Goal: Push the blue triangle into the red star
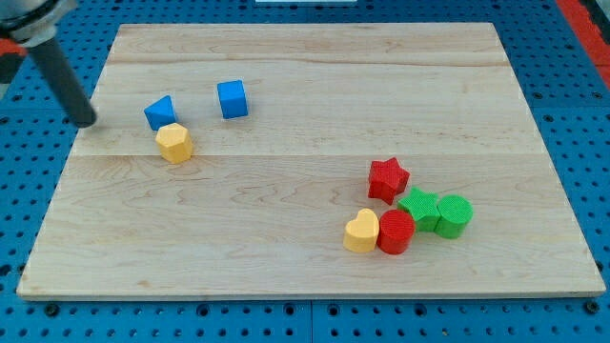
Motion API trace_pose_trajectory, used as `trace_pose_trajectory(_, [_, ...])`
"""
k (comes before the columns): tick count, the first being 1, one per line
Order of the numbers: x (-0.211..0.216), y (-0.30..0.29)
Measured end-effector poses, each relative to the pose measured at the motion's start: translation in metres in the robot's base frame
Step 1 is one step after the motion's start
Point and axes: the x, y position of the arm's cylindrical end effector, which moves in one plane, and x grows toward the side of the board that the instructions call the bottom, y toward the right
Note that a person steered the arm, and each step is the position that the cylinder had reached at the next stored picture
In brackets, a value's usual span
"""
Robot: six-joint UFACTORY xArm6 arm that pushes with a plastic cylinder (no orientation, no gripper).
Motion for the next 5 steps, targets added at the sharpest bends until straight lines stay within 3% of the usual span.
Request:
trace_pose_trajectory(2, [-0.007,0.115])
trace_pose_trajectory(3, [0.011,0.177])
trace_pose_trajectory(5, [0.009,0.101])
